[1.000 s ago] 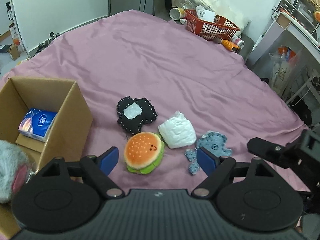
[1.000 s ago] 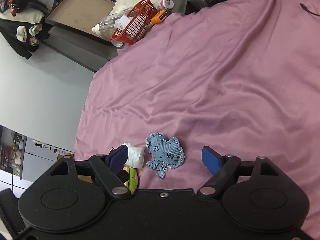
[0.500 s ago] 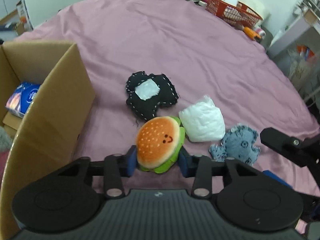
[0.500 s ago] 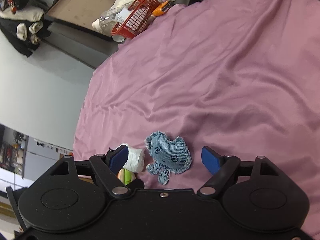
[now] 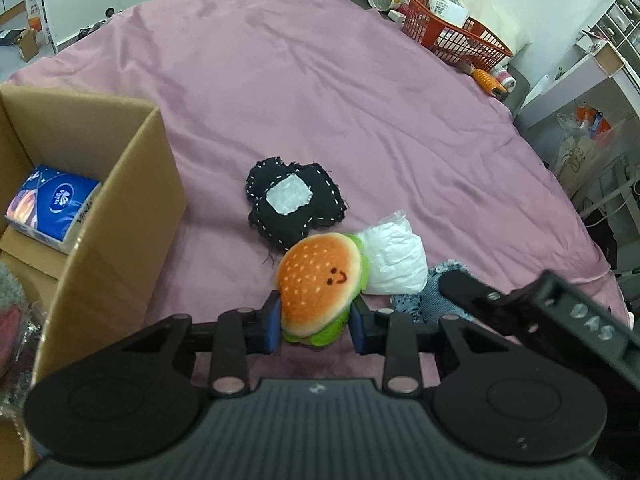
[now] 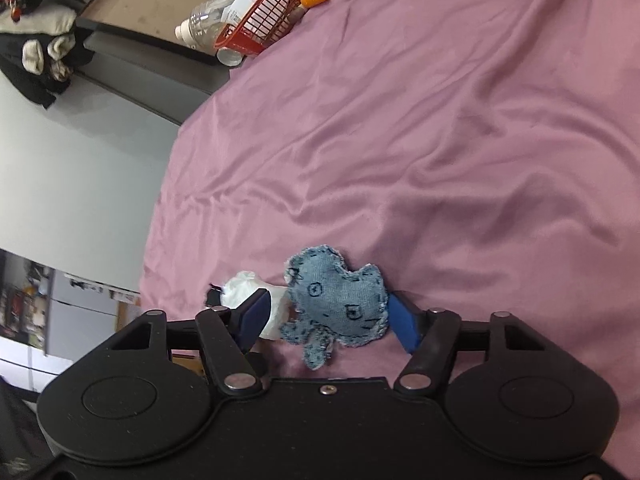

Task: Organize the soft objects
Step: 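Grasp the burger plush with the left gripper while the right gripper grasps the blue-grey octopus, then carry the burger plush with the left gripper while the right gripper carries the octopus over the box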

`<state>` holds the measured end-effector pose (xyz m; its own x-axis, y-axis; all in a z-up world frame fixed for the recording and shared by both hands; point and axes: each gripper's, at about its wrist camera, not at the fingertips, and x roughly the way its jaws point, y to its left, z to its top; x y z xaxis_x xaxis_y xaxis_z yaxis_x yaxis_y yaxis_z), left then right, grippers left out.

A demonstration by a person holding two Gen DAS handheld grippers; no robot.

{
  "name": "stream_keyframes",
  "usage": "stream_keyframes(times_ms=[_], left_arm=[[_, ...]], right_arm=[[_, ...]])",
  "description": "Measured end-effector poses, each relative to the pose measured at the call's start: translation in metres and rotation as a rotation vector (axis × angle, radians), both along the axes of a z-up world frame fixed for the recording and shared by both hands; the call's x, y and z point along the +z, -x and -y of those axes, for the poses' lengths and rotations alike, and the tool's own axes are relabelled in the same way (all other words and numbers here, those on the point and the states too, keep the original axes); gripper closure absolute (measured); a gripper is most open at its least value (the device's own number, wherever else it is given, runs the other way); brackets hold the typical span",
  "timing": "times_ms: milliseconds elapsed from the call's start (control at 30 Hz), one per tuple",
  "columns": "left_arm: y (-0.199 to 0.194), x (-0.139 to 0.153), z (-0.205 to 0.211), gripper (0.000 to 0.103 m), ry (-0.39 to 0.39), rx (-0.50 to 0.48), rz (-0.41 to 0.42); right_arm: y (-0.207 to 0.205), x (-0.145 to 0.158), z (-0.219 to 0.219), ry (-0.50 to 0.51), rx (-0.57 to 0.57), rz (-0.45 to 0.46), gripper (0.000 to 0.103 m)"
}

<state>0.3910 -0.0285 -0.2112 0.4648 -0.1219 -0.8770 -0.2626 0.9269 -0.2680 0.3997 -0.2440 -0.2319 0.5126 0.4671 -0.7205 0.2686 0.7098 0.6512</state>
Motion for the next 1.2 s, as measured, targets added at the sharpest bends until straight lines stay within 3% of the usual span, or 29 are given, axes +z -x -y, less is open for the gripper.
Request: stream_keyframes(times_ms=[67, 333, 833, 1200], left_arm=[[0.0, 0.004, 0.0, 0.07, -0.004, -0.006, 0.005], [0.016, 0.024, 0.001, 0.07, -0.024, -0.013, 0.031], [0.073, 0.09, -0.028, 0.07, -0.054, 0.068, 0.16], [0.117, 0.123, -0.075, 0.07, -0.07, 0.152, 0.204]], right_arm=[[0.0, -0.003, -0.002, 0.047, 0.011, -0.014, 0.063], [0.007, 0.002, 0.002, 0.048, 0.023, 0.003, 0.086], [0.035, 0.064, 0.013, -0.01, 0.066, 0.155, 0.086], [0.047, 0.104, -0.008, -0.04, 0.119, 0.249, 0.086]])
